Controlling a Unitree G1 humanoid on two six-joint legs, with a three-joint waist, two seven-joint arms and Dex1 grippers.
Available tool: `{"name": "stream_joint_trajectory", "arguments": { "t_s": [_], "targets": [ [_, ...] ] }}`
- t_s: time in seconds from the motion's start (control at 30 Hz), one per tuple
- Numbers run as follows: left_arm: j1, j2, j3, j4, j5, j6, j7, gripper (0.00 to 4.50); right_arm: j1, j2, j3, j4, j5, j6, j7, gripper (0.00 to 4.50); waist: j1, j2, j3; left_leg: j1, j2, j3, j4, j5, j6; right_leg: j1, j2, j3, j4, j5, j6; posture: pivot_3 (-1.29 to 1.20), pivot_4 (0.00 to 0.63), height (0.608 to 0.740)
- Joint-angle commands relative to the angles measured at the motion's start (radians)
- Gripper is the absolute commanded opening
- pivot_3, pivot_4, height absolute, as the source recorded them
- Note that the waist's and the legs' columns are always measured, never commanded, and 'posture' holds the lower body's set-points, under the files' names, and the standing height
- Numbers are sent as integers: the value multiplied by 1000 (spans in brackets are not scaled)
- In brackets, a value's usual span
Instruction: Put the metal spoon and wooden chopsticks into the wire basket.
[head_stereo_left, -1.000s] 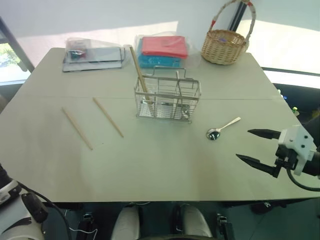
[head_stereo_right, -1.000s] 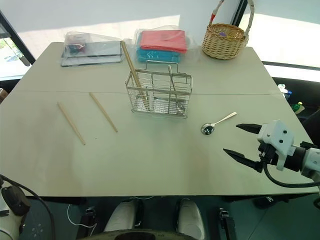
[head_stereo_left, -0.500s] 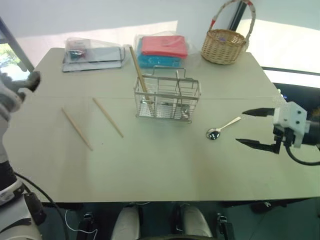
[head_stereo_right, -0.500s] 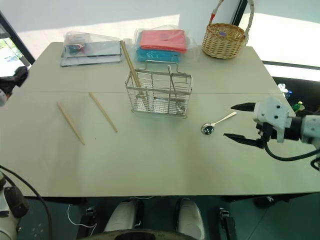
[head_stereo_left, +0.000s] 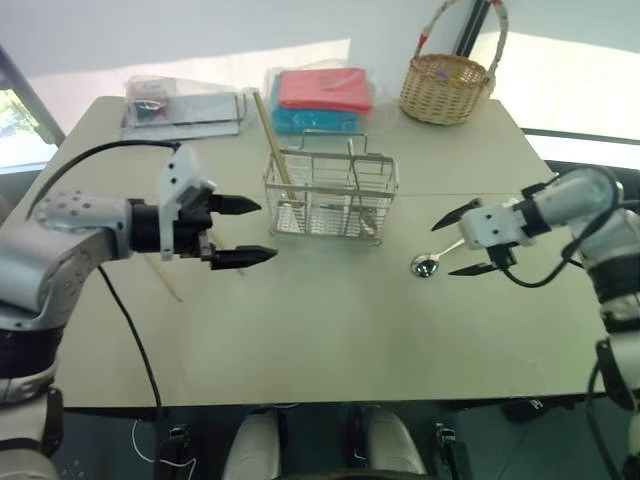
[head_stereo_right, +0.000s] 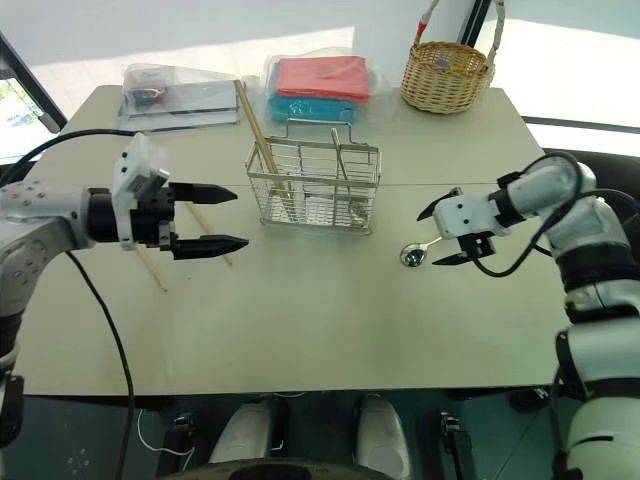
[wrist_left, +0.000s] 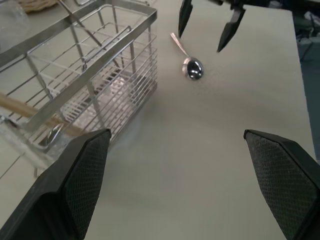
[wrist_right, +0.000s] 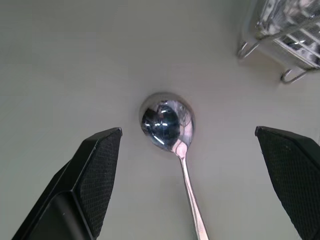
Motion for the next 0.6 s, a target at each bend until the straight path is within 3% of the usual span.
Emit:
{"name": "stream_joint_trajectory", "arguments": {
  "t_s": [0.03, 0.33, 0.6],
  "targets": [
    [-38, -8, -24, 9, 20, -38, -33, 4500, -111, 23, 47, 147, -97, -101, -38, 4428, -5, 0, 0, 0, 0, 0, 0, 1, -3, 0, 0, 0, 0, 0, 0, 0, 150, 703],
    [-53, -11, -11, -11, 3, -9, -36, 4500, -280, 91, 184, 415, -331, -244, -206, 4428, -17, 1, 1, 0, 0, 0, 0, 2, -4, 0, 0, 0, 1, 0, 0, 0, 150, 703],
    [-7, 17, -9, -67, -23, 20, -55, 4500, -287, 159, 231, 487, -425, -261, -328, 4428, -18, 2, 1, 1, 0, 0, 0, 3, -5, 0, 0, 1, 2, 0, 0, 0, 150, 703]
  ]
}}
